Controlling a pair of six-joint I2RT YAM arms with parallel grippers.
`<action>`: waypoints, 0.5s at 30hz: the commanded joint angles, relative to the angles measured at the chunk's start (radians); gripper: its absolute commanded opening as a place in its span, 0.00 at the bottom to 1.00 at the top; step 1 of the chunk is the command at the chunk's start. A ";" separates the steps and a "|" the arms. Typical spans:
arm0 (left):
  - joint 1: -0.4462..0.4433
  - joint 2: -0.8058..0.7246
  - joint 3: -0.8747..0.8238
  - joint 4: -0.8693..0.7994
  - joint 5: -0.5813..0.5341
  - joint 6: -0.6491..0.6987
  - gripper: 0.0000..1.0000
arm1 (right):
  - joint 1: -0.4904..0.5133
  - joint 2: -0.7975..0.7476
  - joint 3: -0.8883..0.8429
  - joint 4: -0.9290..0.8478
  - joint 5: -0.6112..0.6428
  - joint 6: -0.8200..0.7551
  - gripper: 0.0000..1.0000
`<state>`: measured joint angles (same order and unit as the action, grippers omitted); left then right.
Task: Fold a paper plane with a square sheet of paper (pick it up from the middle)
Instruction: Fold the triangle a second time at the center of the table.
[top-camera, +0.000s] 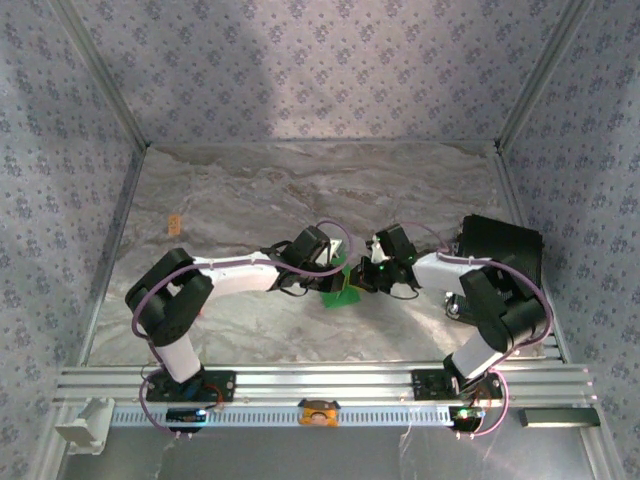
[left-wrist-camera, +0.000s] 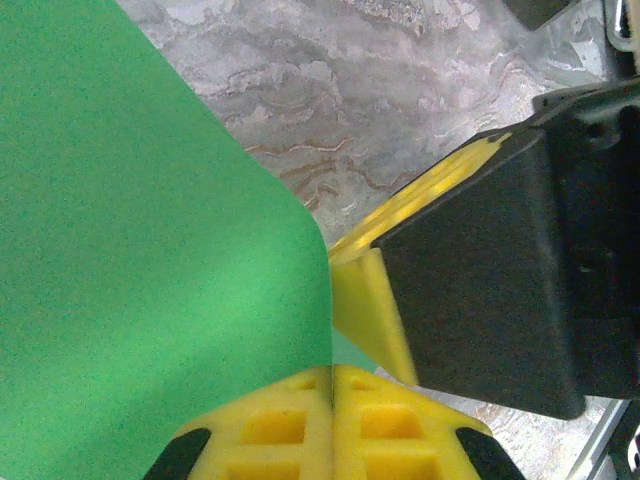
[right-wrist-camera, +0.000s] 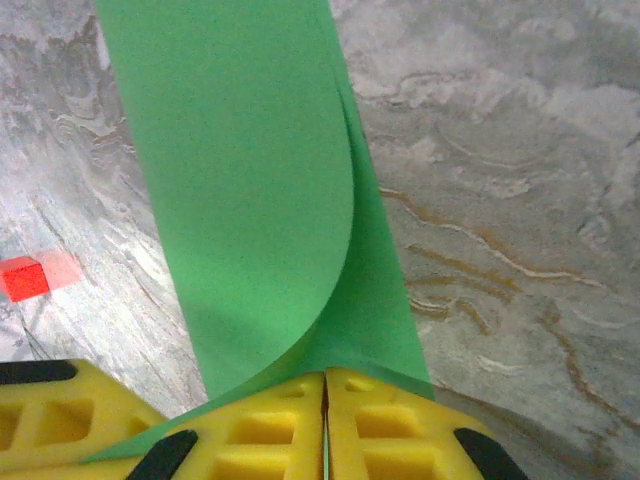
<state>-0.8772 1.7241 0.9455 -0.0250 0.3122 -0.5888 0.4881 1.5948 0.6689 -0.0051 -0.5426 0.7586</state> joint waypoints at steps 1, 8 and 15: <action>0.005 -0.002 0.009 0.002 -0.017 -0.002 0.02 | 0.009 0.041 -0.015 0.029 -0.008 0.040 0.10; 0.023 -0.014 -0.001 -0.032 -0.029 0.021 0.02 | 0.013 0.055 -0.023 -0.078 0.077 -0.008 0.07; 0.057 -0.019 -0.036 -0.024 -0.023 0.035 0.02 | 0.021 -0.013 -0.054 -0.117 0.093 0.012 0.07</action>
<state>-0.8326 1.7241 0.9287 -0.0448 0.2916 -0.5728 0.4992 1.6024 0.6498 -0.0132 -0.5114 0.7681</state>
